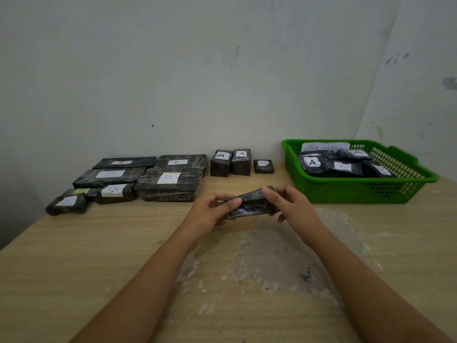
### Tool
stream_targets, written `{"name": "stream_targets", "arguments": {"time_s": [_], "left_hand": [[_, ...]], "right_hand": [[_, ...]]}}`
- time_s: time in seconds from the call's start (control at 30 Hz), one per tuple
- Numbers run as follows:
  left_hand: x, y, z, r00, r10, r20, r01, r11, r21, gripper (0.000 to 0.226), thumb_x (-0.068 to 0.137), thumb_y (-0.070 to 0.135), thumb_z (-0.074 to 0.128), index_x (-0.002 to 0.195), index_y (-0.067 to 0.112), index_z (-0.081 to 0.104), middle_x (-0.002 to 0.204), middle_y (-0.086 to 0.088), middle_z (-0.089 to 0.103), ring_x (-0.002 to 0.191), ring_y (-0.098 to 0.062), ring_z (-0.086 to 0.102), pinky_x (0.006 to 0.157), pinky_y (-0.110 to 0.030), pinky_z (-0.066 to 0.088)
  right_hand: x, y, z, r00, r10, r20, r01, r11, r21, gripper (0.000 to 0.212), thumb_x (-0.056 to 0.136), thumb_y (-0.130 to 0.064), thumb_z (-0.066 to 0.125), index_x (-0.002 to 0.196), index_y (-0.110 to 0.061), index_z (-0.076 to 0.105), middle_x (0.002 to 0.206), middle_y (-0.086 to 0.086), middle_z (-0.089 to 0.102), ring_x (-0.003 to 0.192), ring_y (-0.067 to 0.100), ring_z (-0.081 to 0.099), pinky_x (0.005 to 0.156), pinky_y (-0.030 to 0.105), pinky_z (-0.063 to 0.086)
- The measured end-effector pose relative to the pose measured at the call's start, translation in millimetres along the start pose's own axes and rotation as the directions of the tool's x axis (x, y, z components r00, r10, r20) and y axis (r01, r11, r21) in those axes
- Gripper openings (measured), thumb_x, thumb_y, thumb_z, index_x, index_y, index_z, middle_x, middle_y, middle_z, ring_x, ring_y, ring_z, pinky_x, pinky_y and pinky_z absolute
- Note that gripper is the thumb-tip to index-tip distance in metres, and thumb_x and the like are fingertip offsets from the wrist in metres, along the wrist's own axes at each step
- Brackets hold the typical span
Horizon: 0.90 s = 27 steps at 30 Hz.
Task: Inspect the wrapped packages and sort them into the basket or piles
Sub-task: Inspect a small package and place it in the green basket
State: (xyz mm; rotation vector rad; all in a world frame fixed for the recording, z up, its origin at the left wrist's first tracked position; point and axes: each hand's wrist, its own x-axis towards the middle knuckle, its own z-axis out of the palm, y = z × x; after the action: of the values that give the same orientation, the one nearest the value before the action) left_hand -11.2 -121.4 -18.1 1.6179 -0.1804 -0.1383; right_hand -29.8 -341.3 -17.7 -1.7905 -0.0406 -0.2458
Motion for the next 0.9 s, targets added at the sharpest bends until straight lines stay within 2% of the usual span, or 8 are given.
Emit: {"name": "stream_targets", "arguments": {"time_s": [0.1,0.2,0.3,0.4,0.6,0.73,0.8,0.9], "left_hand": [[1.4,-1.1,-0.9,1.0,-0.02,-0.018,0.019,0.999,-0.027,0.041,0.076,0.044,0.081,0.108,0.019,0.076,0.099,-0.003,0.079,0.089,-0.018,0.076,0.078,-0.031,0.053],[1.1,-1.3,-1.8,1.0,-0.019,-0.018,0.018,0.999,-0.028,0.045,0.075,0.046,0.079,0.109,0.016,0.075,0.095,-0.001,0.078,0.088,-0.017,0.077,0.076,-0.029,0.053],[1.8,-4.6,-2.8,1.0,-0.009,-0.013,0.009,1.0,-0.005,0.04,0.077,0.042,0.079,0.107,0.016,0.075,0.091,0.001,0.076,0.085,-0.013,0.075,0.076,-0.028,0.055],[3.5,-6.8,-4.0,1.0,0.005,-0.026,-0.004,1.0,0.012,0.029,0.084,0.037,0.079,0.106,0.018,0.076,0.089,0.003,0.074,0.086,-0.013,0.073,0.078,-0.03,0.057],[0.3,-2.4,3.6,1.0,-0.007,-0.006,0.007,1.0,-0.012,0.034,0.086,0.039,0.076,0.106,0.011,0.074,0.102,-0.01,0.078,0.089,-0.022,0.078,0.076,-0.03,0.054],[-1.7,-1.5,6.7,1.0,-0.014,-0.003,0.013,0.999,-0.047,0.05,0.077,0.046,0.077,0.107,0.005,0.072,0.101,-0.011,0.079,0.089,-0.025,0.078,0.072,-0.028,0.055],[-1.2,-1.9,5.1,1.0,-0.011,-0.021,0.01,0.999,-0.04,0.049,0.081,0.043,0.077,0.109,0.003,0.072,0.099,-0.012,0.079,0.088,-0.026,0.078,0.071,-0.029,0.054],[0.8,-3.2,1.6,0.999,-0.006,-0.054,0.005,1.0,-0.015,0.04,0.088,0.036,0.076,0.107,0.0,0.073,0.097,-0.013,0.079,0.085,-0.027,0.078,0.07,-0.029,0.054]], "right_hand": [[-0.6,2.2,2.2,1.0,-0.011,0.012,0.011,1.0,-0.028,0.058,0.07,-0.068,0.07,0.101,-0.019,0.067,0.1,0.006,0.073,0.091,0.021,0.07,0.073,0.038,0.058],[-1.4,2.3,4.4,1.0,-0.021,0.008,0.021,1.0,0.006,0.059,0.067,-0.066,0.075,0.1,-0.017,0.068,0.099,0.006,0.074,0.094,0.024,0.072,0.081,0.043,0.06],[-2.2,1.2,5.0,0.999,0.004,0.036,-0.007,0.997,0.071,0.05,0.073,-0.052,0.077,0.105,-0.015,0.068,0.103,0.009,0.073,0.095,0.023,0.074,0.075,0.041,0.064],[-1.7,0.6,5.6,0.998,0.008,0.054,-0.015,0.992,0.123,0.039,0.08,-0.036,0.079,0.107,-0.009,0.07,0.104,0.014,0.074,0.091,0.024,0.074,0.065,0.034,0.062],[0.4,1.2,8.1,1.0,0.009,-0.028,-0.004,0.986,0.165,0.023,0.086,-0.021,0.081,0.098,-0.006,0.067,0.079,0.007,0.075,0.058,0.018,0.068,0.053,0.026,0.056],[0.7,2.7,7.6,0.998,-0.01,-0.063,0.018,0.99,0.142,0.027,0.085,-0.024,0.082,0.098,-0.006,0.067,0.079,0.008,0.074,0.056,0.02,0.066,0.05,0.027,0.053],[0.7,1.8,8.2,0.999,0.003,-0.037,0.002,0.991,0.131,0.03,0.085,-0.029,0.081,0.1,-0.007,0.067,0.084,0.012,0.075,0.058,0.02,0.067,0.052,0.029,0.054],[-1.7,0.0,9.6,1.0,0.021,0.019,-0.023,0.993,0.117,0.047,0.076,-0.04,0.083,0.106,-0.008,0.067,0.092,0.013,0.076,0.064,0.021,0.07,0.06,0.033,0.059]]}}
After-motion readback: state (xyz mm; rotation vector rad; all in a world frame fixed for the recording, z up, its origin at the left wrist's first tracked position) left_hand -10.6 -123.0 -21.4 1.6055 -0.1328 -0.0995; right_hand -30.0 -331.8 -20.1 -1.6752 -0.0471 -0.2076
